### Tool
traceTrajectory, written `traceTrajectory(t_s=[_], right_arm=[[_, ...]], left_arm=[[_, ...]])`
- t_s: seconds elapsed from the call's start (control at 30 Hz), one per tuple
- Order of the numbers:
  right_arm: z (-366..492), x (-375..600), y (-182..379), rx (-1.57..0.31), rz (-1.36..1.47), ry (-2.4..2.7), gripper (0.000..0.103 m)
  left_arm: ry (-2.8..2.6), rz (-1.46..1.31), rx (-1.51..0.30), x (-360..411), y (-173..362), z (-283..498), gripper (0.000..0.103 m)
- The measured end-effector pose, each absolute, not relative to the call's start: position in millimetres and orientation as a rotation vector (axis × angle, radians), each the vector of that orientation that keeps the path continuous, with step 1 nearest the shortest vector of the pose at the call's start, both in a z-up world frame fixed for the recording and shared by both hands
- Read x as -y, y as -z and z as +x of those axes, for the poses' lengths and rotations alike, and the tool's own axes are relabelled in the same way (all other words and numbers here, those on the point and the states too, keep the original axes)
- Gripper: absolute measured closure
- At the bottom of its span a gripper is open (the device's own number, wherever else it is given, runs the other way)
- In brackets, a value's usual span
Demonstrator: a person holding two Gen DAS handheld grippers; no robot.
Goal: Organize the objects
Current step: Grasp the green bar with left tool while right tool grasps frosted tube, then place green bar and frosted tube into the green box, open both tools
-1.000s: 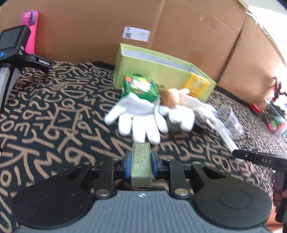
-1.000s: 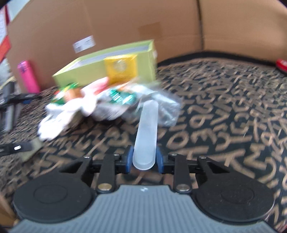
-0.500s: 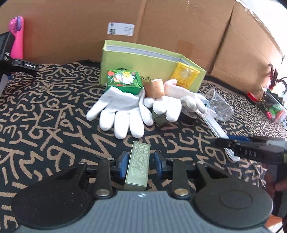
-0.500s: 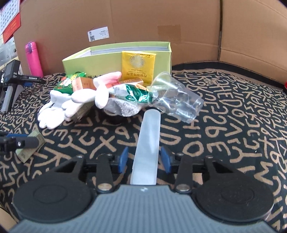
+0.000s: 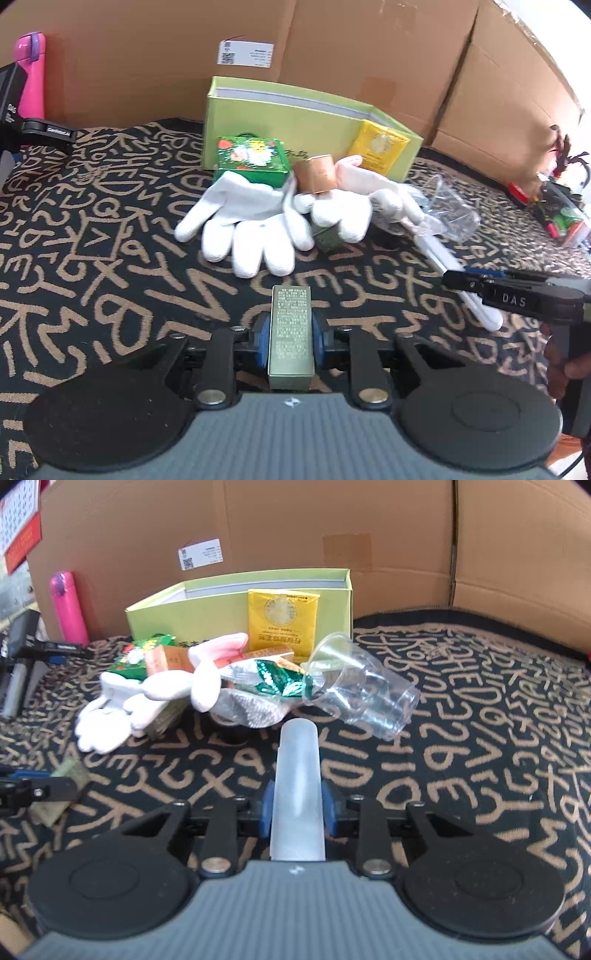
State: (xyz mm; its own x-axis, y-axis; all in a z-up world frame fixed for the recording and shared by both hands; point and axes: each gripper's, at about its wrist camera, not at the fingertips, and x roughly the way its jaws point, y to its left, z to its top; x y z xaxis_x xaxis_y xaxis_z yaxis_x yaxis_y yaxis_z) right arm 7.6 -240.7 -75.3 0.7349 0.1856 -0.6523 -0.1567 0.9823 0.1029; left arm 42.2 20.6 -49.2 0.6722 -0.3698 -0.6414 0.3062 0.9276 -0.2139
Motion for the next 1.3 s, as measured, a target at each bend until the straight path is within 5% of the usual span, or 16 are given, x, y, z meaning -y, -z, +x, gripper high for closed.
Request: traceTrajectory(t_s=[0.33,0.7,1.3], right_arm=[[-17.6,250.2,23.4,-0.643,0.146,-0.368,0.076],[64.7,240.9,-54.3,-0.467,0.057,-0.371,0.076],[243.0,217.5,-5.5,-0.602,-0.114,-0.341,0.076]], left_arm=[[0.496,-0.101,-0.599,-7.4,-7.3,47.3,0.08],[0.503,-0.175,-0.422,29.5,-90.4,133.9,0.08],[0.412,-0.172,-0.531,78.1,-46.4,279.7,0.08]])
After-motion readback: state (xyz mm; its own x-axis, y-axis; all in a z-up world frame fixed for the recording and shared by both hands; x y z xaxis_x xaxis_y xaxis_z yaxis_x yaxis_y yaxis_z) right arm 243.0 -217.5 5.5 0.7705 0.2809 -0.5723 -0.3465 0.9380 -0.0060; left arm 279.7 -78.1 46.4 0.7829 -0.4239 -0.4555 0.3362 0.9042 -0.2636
